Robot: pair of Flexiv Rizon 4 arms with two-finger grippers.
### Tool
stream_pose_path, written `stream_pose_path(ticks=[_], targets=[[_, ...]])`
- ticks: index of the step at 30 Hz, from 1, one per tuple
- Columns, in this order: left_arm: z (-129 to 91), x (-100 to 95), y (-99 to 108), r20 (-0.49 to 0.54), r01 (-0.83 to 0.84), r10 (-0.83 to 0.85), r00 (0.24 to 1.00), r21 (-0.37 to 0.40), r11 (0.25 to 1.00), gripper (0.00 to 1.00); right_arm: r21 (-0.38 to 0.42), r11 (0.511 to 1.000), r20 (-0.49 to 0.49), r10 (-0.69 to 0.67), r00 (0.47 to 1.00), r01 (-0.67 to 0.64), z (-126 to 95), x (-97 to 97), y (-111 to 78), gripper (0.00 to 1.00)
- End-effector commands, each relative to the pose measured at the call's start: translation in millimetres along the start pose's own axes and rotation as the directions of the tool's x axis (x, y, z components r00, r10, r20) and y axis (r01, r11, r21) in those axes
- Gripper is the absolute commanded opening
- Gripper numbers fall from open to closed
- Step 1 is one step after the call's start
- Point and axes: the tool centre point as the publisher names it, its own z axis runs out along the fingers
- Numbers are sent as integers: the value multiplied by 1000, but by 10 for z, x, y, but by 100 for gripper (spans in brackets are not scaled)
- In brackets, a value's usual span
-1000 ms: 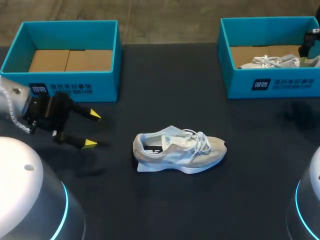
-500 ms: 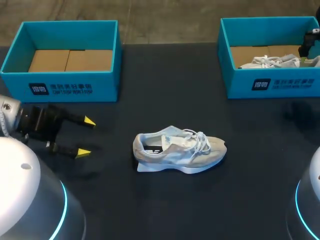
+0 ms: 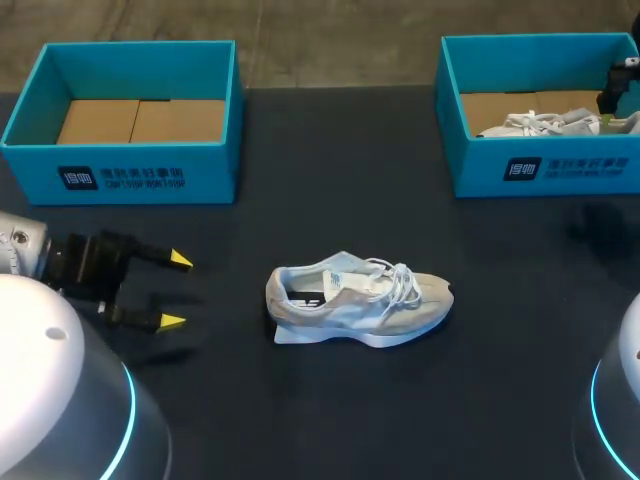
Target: Take the shoe out of the shoebox, open the shoe tongue, remove and reinsert the insole, then place the shoe into the shoebox
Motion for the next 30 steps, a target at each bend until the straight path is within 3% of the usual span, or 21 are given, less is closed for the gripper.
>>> stream_pose_path(ticks=[1,10,12,20,30], targets=[[-7,6,-8,0,-1,1,1000,-2,1000,100,-2,1000,1,0,1000,0,3,2,-6,100],[-7,6,-8,0,-1,1,1000,-2,1000,100,-2,1000,1,0,1000,0,3,2,-6,100],[35,12,1,-26,27,-26,999,32,999,100,-2,1000,1,0,1000,0,3,2,-6,100],[244,15,39,-39,56,-55,998,37,998,100,-2,1000,1,0,1000,0,3,2,-6,100],[505,56,-159,-39,52,-49,998,67,996,100,-2,1000,1,0,1000,0,3,2,-6,100]])
